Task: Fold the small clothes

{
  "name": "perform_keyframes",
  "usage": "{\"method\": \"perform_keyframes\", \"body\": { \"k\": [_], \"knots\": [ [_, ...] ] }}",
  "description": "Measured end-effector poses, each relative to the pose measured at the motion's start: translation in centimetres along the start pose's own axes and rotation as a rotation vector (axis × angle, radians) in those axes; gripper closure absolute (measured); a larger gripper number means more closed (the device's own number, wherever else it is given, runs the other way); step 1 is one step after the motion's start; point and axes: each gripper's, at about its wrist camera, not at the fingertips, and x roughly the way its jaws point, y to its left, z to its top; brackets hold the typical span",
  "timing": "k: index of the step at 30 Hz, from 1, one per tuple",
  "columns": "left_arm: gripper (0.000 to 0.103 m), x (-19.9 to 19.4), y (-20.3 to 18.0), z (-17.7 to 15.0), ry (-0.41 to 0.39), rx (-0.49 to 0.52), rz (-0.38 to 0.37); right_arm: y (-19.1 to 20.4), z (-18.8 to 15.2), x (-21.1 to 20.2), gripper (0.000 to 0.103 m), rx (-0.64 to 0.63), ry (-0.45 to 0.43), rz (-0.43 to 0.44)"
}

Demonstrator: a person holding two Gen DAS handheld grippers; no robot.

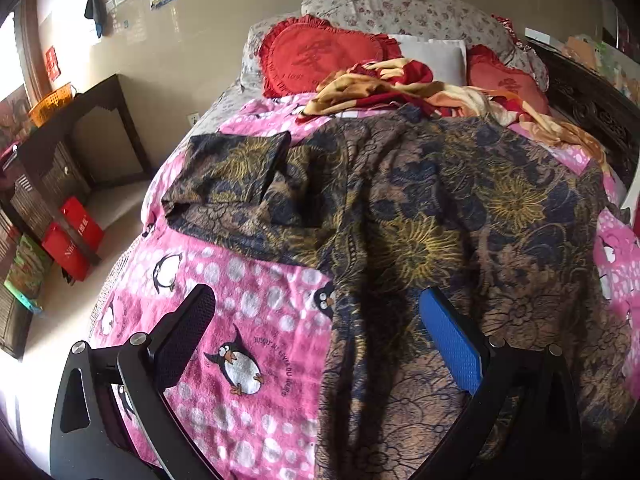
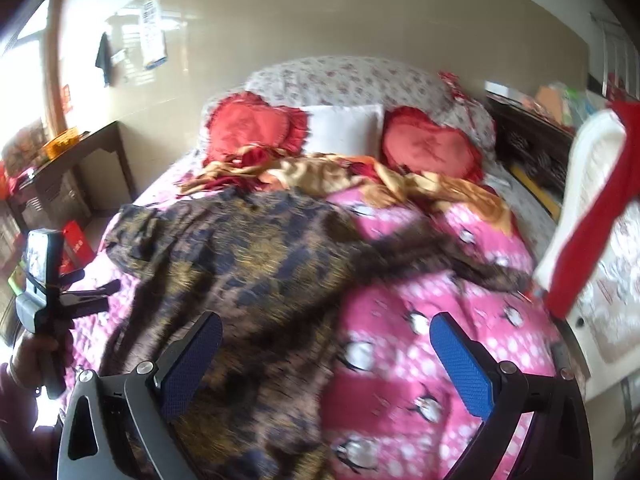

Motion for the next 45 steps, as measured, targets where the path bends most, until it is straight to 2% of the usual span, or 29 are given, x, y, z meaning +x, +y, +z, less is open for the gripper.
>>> {"method": "perform_keyframes", "body": {
  "k": [3,6,10,13,17,21,25,29,39,45],
  "knots": [
    [0.000,-0.7,-0.4,0.4,-0.012,0.005,-0.011,2.5,0.4,1.9,0.000,-0.018,0.017,0.030],
    [0.000,-1.1,-0.6,0.9,-0.015,0.004,-0.008,4.8,1.1,3.8,0.000,-0.017,0.019,0.019],
    [0.000,-1.2,-0.5,1.1,-0.018,0.003,-0.008,6.5,2.0,5.9,0.000,0.036,0.027,0.045],
    [0.000,-1.2,-0.3,1.6,-0.016,-0.008,-0.011,7.4,2.7,6.9,0.000,0.064,0.021,0.021],
    [0.000,-1.1,-0.2,2.1,-0.020,-0.021,-0.020,7.9,3.3,7.8,0.000,0.082,0.028,0.058],
    [0.000,-0.9,-0.8,2.6,-0.025,-0.012,-0.017,8.6,3.6,8.8,0.000,0.047,0.028,0.008],
    [0.000,-0.6,-1.3,3.1,-0.025,-0.008,-0.023,8.7,3.9,9.9,0.000,0.064,0.039,0.000],
    [0.000,-0.3,-1.6,3.7,-0.023,-0.018,-0.036,8.7,4.4,10.8,0.000,0.062,0.035,-0.045],
    [0.000,0.3,-2.9,5.3,-0.033,-0.004,-0.048,8.1,5.0,13.2,0.000,0.092,0.064,-0.100],
    [0.000,1.0,-3.6,5.6,-0.023,0.004,-0.050,7.6,4.8,14.4,0.000,0.107,0.093,-0.104]
  ]
}}
